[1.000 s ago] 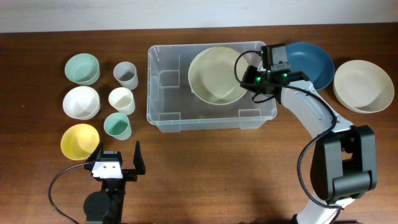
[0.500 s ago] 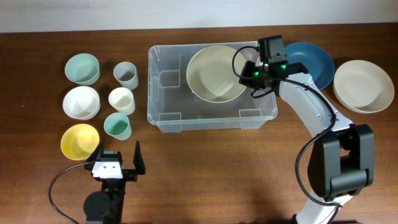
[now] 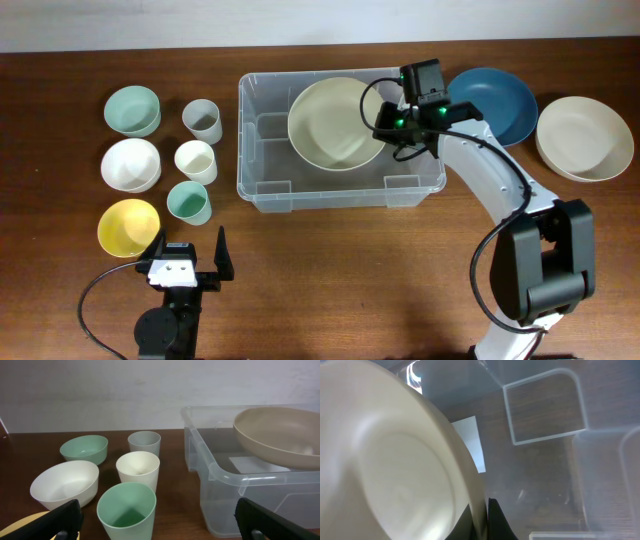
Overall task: Pack container
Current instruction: 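Lower the cream plate into the bin with the right gripper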
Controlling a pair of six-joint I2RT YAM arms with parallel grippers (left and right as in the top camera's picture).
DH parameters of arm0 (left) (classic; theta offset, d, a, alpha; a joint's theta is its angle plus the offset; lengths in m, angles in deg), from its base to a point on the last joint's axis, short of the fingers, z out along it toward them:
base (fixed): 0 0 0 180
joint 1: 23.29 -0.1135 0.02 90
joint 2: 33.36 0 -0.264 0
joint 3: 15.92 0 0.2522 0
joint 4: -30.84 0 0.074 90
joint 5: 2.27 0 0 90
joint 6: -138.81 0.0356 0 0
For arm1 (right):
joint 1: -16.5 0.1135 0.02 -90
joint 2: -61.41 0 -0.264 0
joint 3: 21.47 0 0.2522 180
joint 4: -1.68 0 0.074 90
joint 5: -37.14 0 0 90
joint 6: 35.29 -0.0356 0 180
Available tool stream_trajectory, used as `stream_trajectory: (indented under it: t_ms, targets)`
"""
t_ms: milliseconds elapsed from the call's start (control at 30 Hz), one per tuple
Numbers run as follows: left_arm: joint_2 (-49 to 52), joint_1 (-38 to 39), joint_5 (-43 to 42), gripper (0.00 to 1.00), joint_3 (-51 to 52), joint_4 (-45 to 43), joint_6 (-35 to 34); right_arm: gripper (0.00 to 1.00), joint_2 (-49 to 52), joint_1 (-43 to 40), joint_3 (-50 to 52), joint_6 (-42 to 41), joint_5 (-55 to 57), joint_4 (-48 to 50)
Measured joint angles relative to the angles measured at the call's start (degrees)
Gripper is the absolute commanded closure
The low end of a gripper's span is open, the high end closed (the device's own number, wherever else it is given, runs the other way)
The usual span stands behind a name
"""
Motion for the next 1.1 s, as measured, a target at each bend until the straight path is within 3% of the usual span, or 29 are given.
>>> stream_trajectory:
  t_ms: [1100]
  targets:
    - [0.0, 0.0, 0.0, 0.0, 0.0, 0.0, 0.0, 0.96, 0.0, 5.6, 0.0, -1.7, 1.0, 4.5]
